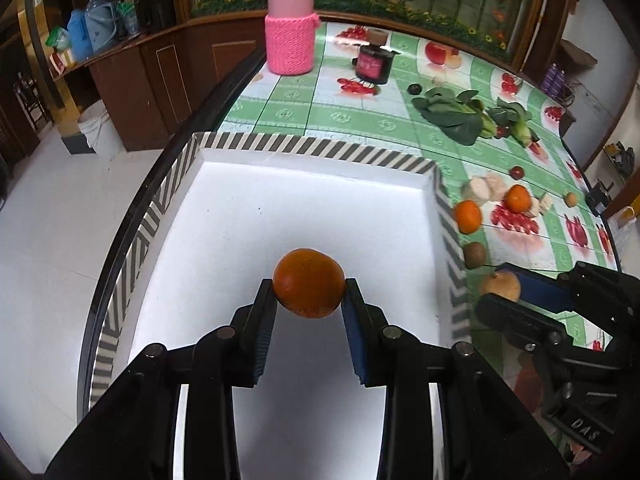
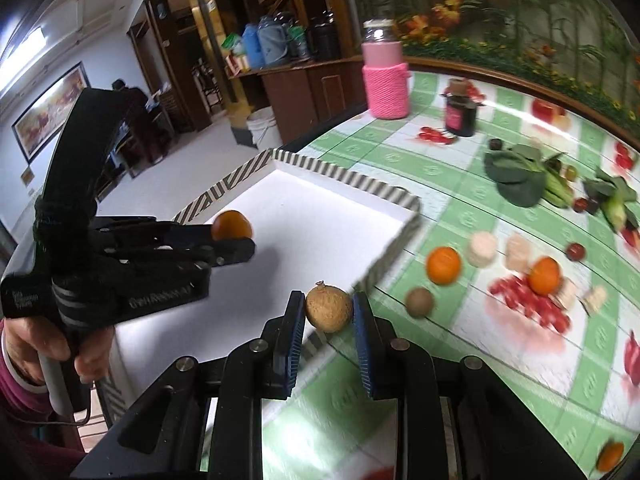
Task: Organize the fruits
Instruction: 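Carry both fruits over the white tray and open both grippers to release them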
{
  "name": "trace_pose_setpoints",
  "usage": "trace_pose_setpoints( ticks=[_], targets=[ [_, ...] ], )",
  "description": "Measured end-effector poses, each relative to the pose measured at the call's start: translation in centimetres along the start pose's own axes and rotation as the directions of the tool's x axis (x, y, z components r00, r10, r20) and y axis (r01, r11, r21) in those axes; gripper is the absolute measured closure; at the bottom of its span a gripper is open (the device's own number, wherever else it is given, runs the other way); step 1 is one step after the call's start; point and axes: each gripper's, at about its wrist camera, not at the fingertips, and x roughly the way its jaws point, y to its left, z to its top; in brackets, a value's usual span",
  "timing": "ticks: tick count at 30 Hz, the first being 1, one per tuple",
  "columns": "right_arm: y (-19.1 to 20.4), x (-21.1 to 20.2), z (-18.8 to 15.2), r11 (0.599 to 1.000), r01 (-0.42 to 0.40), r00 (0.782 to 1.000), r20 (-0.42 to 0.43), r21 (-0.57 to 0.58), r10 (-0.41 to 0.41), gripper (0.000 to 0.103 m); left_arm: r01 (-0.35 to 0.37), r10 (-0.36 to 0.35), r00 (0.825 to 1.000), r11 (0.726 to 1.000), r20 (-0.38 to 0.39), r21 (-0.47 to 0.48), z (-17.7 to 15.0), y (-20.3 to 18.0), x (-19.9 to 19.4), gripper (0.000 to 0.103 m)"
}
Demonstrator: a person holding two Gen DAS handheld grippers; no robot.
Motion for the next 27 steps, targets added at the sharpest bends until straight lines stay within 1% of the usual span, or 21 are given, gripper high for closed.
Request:
trace_pose_setpoints(
  ticks=[3, 7, 13, 15, 17, 19, 20, 21, 23, 25, 27],
  targets=[
    [0.3, 1.6, 1.3, 1.0, -0.005, 1.0, -0.01, -0.014, 0.005, 0.079, 0.007, -0.007, 1.0, 1.0, -0.014, -0.021, 0.7, 0.6, 0.7, 0.072],
    [0.7, 4.3, 2.9, 0.999, -0.001, 0.999, -0.044, -0.044, -0.001, 0.079, 0.016, -0.018, 0.999, 0.999, -0.03, -0.048, 1.2, 1.6, 1.6, 0.072],
    [0.9, 7.3, 3.0, 0.997, -0.002, 0.995, -0.101, -0.076, -0.005, 0.079, 0.02, -0.023, 0.998, 0.998, -0.063, -0.062, 1.4, 2.1, 3.0, 0.072],
    [0.8, 7.8, 2.9, 0.997, 0.002, 0.994, -0.108, -0.082, -0.011, 0.078, 0.026, -0.031, 0.997, 0.997, -0.074, -0.066, 1.4, 2.2, 3.4, 0.072],
    [0.8, 7.8, 2.9, 0.996, -0.001, 0.995, -0.099, -0.089, -0.008, 0.078, 0.015, -0.02, 0.997, 0.998, -0.077, -0.063, 1.4, 2.0, 3.5, 0.071],
    [0.7, 7.7, 2.9, 0.996, 0.016, 0.996, -0.09, -0.092, -0.024, 0.073, -0.004, -0.001, 0.998, 0.998, -0.063, -0.07, 1.4, 2.2, 3.3, 0.062],
    [0.7, 7.5, 2.8, 0.995, 0.027, 0.996, -0.083, -0.091, -0.035, 0.071, -0.011, 0.006, 0.998, 0.997, -0.058, -0.074, 1.4, 2.4, 3.3, 0.053],
    [0.4, 7.2, 2.8, 0.996, 0.033, 0.996, -0.081, -0.084, -0.04, 0.066, -0.014, 0.01, 0.999, 0.997, -0.05, -0.081, 1.5, 2.6, 3.2, 0.043],
    [0.2, 6.6, 2.8, 0.997, 0.013, 0.997, -0.071, -0.072, -0.018, 0.061, -0.005, 0.002, 0.999, 0.996, -0.036, -0.092, 1.5, 2.8, 2.9, 0.034],
    [0.3, 5.6, 2.6, 0.998, 0.014, 0.998, -0.052, -0.067, -0.017, 0.054, -0.013, 0.011, 1.0, 0.996, -0.022, -0.094, 1.5, 2.8, 2.4, 0.034],
    [0.4, 4.3, 2.3, 0.997, 0.029, 0.999, -0.03, -0.074, -0.031, 0.051, -0.016, 0.015, 1.0, 0.996, -0.013, -0.091, 1.5, 2.5, 2.0, 0.034]
  ],
)
